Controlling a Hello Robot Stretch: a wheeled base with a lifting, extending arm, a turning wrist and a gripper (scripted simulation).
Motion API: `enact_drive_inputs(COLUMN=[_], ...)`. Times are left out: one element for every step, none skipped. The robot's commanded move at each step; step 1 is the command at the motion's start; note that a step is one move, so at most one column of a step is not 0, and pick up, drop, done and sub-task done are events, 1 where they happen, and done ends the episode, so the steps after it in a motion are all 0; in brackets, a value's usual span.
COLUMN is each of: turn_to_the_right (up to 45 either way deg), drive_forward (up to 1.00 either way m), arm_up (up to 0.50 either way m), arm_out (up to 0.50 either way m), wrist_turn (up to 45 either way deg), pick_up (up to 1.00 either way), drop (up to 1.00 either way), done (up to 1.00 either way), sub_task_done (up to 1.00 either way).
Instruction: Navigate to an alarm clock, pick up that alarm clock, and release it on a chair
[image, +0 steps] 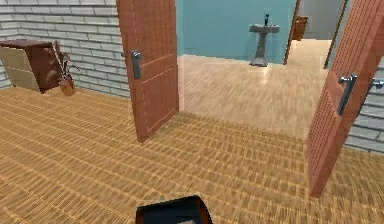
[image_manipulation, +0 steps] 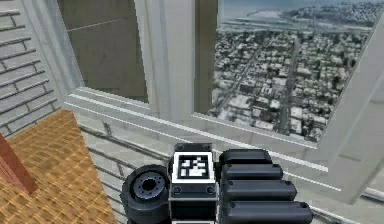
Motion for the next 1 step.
enact_drive_inputs(turn_to_the_right=[0.0], drive_forward=[0.05], arm_up=[0.0], arm_out=[0.0], wrist_turn=[0.0], pick_up=[0.0], drop=[0.0], done=[0.0], sub_task_done=[0.0])
